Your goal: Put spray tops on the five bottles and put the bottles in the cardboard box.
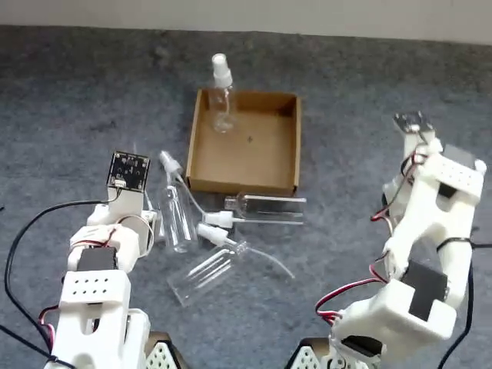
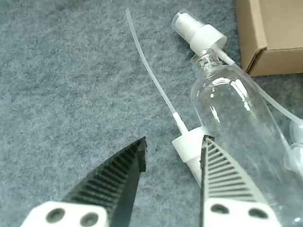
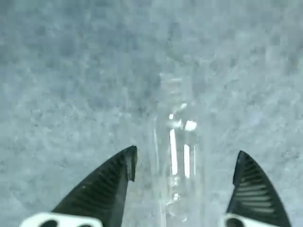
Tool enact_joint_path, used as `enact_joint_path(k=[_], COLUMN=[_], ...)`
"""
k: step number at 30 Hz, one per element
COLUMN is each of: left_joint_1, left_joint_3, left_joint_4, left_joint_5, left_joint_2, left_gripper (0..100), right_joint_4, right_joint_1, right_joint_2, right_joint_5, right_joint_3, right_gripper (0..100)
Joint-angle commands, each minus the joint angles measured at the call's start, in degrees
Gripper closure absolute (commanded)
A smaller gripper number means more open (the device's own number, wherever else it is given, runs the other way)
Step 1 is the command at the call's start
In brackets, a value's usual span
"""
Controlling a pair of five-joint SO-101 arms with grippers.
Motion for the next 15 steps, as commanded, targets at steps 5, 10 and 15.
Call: enact_joint_path(k=[5, 10, 15], left_joint_1=[1.1, 1.1, 1.1], left_joint_3=[-0.31, -0.31, -0.31], left_joint_4=[-1.05, -1.05, -1.05], left_joint_5=[-0.44, -0.44, -0.44], left_joint_2=[-1.36, -1.36, -1.36], left_gripper=[85, 85, 85], right_joint_4=[0.57, 0.66, 0.66], right_joint_1=[-1.63, -0.57, 0.75], right_joint_2=[4.62, 11.65, 13.14], right_joint_5=[-0.7, -0.62, -0.62], right_joint_3=[-4.88, -10.59, -11.74], right_gripper=[72.5, 72.5, 77.5])
